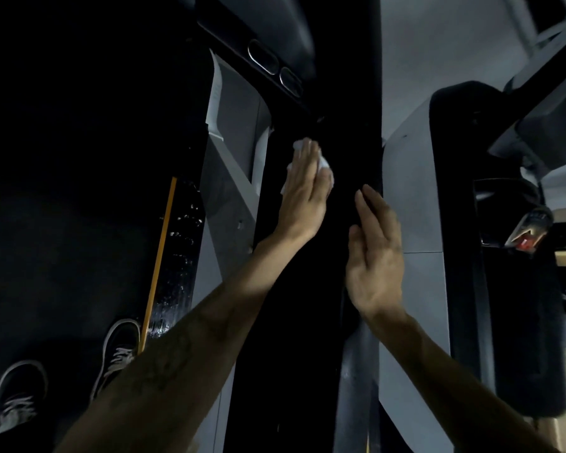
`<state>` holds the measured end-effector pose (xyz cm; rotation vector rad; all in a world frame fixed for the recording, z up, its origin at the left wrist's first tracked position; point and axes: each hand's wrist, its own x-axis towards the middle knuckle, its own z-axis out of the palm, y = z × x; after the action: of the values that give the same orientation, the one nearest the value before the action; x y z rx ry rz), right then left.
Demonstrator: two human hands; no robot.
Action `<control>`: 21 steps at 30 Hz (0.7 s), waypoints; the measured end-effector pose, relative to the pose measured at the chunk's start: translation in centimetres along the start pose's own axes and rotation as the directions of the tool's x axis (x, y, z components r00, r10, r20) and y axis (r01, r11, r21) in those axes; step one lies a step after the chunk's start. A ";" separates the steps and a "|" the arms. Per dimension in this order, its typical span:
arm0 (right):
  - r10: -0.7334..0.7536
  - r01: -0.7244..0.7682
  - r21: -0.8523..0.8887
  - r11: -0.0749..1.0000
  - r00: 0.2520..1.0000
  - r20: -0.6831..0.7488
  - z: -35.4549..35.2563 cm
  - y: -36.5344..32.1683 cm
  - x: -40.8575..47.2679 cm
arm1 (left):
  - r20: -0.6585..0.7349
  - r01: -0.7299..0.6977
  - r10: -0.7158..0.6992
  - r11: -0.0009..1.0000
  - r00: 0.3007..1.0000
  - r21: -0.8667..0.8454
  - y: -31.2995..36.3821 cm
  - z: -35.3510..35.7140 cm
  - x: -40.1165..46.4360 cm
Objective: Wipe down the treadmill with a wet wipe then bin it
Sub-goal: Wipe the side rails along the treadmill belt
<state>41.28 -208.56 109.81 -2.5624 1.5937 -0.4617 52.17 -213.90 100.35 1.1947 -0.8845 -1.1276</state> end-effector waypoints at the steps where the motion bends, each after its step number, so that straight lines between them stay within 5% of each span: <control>1: -0.003 0.004 -0.022 1.000 1.000 0.018 -0.3 0.2 0.8 | 0.000 0.027 -0.027 0.999 1.000 -0.022 -0.4 0.1 -1.0; 7: 0.025 -0.028 0.052 0.998 0.998 0.050 0.7 0.7 4.3 | 0.066 -0.252 0.251 0.968 0.966 0.013 -0.6 0.2 -0.7; 9: 0.055 -0.056 0.043 0.998 0.998 0.013 1.4 0.4 4.6 | 0.079 -0.249 0.245 0.967 0.966 0.053 -0.2 -0.2 1.2; 13: 0.048 -0.049 -0.119 0.992 0.999 -0.013 2.0 -0.3 4.5 | 0.013 -0.177 0.177 0.982 0.984 0.060 -0.7 -0.4 2.3; 18: 0.033 -0.036 -0.138 0.990 0.999 -0.025 2.2 -0.6 4.8 | -0.009 0.210 -0.215 0.963 0.977 -0.167 -3.6 -1.3 -0.5; 21: 0.022 -0.025 -0.130 0.991 0.999 -0.027 2.2 -0.4 4.8 | 0.028 0.244 -0.244 0.945 0.969 -0.217 -3.9 -1.3 -1.4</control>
<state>44.22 -212.84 108.76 -2.6380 1.7157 -0.4025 52.35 -212.27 96.36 1.1408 -0.6041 -1.3875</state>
